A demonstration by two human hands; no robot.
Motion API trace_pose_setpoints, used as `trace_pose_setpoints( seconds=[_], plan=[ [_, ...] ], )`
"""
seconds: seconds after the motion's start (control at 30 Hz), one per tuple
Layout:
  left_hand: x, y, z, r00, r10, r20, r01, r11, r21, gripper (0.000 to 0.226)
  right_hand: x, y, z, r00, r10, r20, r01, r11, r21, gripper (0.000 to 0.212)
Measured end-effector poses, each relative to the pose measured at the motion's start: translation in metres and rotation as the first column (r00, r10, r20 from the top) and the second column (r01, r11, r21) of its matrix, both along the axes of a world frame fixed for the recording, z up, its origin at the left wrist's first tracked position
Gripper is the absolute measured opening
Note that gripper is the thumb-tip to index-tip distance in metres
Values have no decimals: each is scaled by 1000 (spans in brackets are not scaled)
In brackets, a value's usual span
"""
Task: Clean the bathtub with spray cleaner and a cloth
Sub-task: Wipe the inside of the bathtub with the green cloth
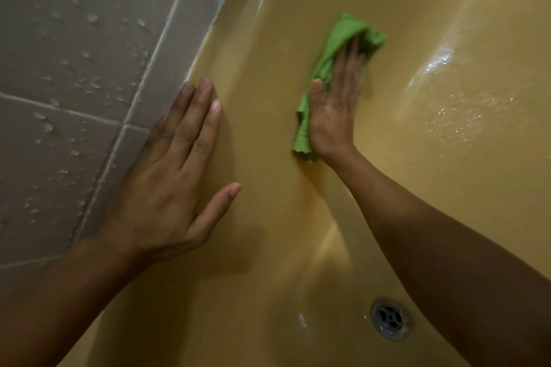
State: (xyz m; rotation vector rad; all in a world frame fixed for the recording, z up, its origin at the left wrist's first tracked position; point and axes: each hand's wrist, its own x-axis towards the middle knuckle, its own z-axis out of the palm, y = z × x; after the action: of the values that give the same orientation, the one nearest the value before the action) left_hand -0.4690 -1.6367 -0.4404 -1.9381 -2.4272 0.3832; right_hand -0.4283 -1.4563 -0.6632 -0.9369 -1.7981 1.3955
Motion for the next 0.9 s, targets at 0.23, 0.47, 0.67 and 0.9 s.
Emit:
trace_pose_setpoints(
  seconds=[0.23, 0.47, 0.67, 0.9],
  plan=[
    [-3, 10, -3, 1000, -25, -15, 25, 999, 30, 85, 50, -40, -93, 909, 153, 388, -79, 977, -198, 89],
    [-5, 28, -2, 999, -27, -47, 28, 1000, 11, 85, 59, -98, -55, 940, 295, 170, -250, 937, -243, 71],
    [-7, 46, -1, 998, -30, -48, 31, 999, 8, 86, 41, -73, 28, 944, 326, -55, -324, 945, 37, 64],
    [-11, 68, 0, 999, -23, -48, 23, 1000, -1, 87, -10, 58, 81, 966, 213, -144, -158, 933, 323, 60]
  ],
)
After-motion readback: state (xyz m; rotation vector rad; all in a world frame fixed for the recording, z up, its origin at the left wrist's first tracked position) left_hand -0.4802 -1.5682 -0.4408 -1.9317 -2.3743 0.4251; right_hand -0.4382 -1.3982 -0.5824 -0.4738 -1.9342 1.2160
